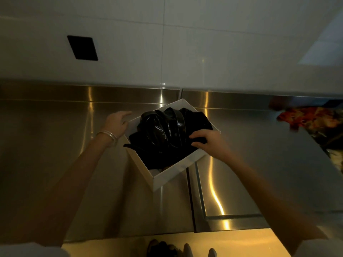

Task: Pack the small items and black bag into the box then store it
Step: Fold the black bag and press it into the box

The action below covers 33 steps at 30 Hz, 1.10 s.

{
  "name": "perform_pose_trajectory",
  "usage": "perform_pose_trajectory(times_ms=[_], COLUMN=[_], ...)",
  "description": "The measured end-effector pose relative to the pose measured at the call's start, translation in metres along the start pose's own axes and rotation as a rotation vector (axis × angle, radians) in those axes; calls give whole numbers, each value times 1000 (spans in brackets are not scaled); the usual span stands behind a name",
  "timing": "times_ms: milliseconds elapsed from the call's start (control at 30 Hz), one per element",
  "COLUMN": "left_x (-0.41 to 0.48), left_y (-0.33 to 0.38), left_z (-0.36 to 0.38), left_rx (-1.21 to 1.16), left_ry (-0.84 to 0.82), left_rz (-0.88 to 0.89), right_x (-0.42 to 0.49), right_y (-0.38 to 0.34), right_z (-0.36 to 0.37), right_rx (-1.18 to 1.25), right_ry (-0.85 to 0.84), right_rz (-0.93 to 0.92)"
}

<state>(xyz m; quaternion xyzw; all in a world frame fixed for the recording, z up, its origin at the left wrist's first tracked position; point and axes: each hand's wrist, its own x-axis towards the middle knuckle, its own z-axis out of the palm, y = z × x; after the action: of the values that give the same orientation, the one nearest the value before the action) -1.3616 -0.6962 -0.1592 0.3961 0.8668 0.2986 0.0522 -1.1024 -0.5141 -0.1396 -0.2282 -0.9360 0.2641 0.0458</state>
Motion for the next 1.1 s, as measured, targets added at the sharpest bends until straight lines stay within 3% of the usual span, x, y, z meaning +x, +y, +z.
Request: perform_pose_trajectory(times_ms=[100, 167, 300, 367, 467, 533, 633, 900, 1100], left_x=[12, 9, -16, -40, -84, -103, -116, -87, -59], left_y=[-13, -16, 11, 43, 77, 70, 37, 6, 27], left_z=[0, 2, -4, -5, 16, 26, 17, 21, 35], left_rx=[24, 2, -55, -24, -1, 49, 63, 15, 391], left_ry=[-184, -213, 31, 174, 127, 193, 332, 156, -12], left_rz=[-112, -119, -45, 81, 309, 299, 116, 60, -45], right_x=[-7, -9, -7, -3, 1, 0, 1, 6, 4], right_y=[-4, -3, 10, 21, 34, 40, 44, 47, 45], right_z=[17, 23, 18, 13, 12, 17, 24, 31, 32], right_rx=[-47, -110, -269, -359, -470, -448, -399, -320, -280], right_ry=[-134, -207, -227, -223, -191, -134, -66, -59, -27], right_rz=[-81, -105, -122, -125, -150, -171, -194, -187, -136])
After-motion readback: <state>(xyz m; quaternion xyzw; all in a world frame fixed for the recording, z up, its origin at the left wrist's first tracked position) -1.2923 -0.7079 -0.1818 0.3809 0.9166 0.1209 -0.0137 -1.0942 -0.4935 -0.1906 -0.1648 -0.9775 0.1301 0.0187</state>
